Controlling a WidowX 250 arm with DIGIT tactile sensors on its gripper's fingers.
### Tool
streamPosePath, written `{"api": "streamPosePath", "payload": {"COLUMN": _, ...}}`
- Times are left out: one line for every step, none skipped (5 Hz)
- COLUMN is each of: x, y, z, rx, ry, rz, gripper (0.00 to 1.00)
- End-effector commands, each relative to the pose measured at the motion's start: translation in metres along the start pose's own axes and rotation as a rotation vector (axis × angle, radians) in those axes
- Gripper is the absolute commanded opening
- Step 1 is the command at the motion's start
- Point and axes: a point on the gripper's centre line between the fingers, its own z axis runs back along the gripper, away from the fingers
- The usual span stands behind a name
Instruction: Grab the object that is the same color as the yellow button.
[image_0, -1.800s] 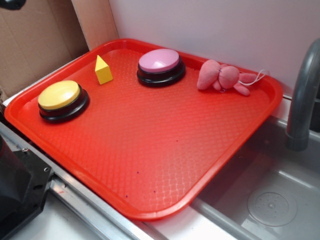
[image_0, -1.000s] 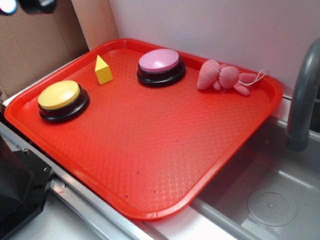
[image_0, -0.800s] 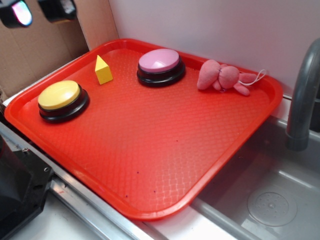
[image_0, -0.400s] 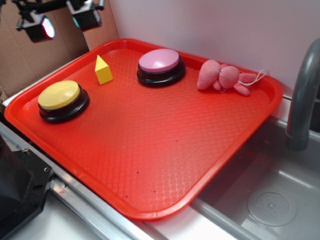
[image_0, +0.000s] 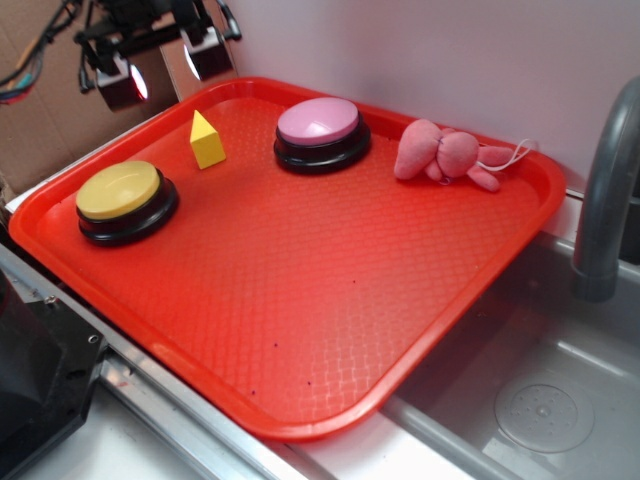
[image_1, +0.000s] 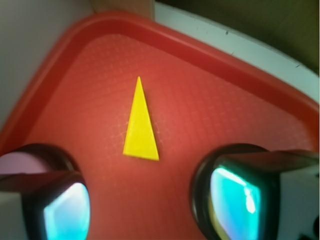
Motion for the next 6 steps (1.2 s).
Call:
{"api": "streamPosePath", "payload": {"x": 0.034, "y": 0.001, "z": -0.026, "rx": -0.042, "ry": -0.072, "rz": 0.071, "gripper": 1.0}}
{"api": "streamPosePath", "payload": {"x": 0.037, "y": 0.001, "z": -0.034, "rx": -0.048, "ry": -0.082, "rz": 0.077, "gripper": 1.0}}
{"api": "streamPosePath", "payload": {"x": 0.04, "y": 0.005, "z": -0.044, "rx": -0.063, "ry": -0.076, "rz": 0.097, "gripper": 1.0}}
{"api": "streamPosePath", "payload": {"x": 0.039, "y": 0.006, "z": -0.051, "rx": -0.078, "ry": -0.032, "rz": 0.086, "gripper": 1.0}}
{"api": "streamPosePath", "payload": {"x": 0.038, "y": 0.006, "z": -0.057, "rx": -0.066, "ry": -0.019, "rz": 0.097, "gripper": 0.35}}
{"api": "streamPosePath", "payload": {"x": 0.036, "y": 0.005, "z": -0.062, "rx": -0.047, "ry": -0.01, "rz": 0.091, "gripper": 0.0}}
